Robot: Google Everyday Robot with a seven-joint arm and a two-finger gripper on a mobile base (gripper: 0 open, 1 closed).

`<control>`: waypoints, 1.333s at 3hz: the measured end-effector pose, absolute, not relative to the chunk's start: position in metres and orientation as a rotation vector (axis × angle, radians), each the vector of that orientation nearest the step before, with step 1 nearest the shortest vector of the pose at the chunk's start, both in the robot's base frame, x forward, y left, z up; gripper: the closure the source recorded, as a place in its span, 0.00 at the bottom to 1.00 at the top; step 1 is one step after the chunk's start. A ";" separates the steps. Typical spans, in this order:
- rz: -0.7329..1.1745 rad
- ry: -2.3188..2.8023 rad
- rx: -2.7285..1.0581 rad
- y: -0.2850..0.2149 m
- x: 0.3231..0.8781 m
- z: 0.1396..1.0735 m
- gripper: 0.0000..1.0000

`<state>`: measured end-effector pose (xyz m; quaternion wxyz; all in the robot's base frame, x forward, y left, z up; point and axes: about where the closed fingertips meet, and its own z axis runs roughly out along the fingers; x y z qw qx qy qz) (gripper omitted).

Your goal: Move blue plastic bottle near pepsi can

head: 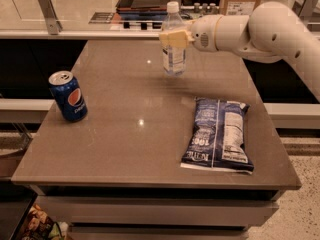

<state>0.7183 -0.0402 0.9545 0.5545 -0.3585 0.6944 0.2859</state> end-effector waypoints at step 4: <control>0.754 1.545 -0.940 0.042 0.625 0.985 1.00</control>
Offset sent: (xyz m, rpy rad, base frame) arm -0.0787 0.0612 0.0399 0.0031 -0.0757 0.1050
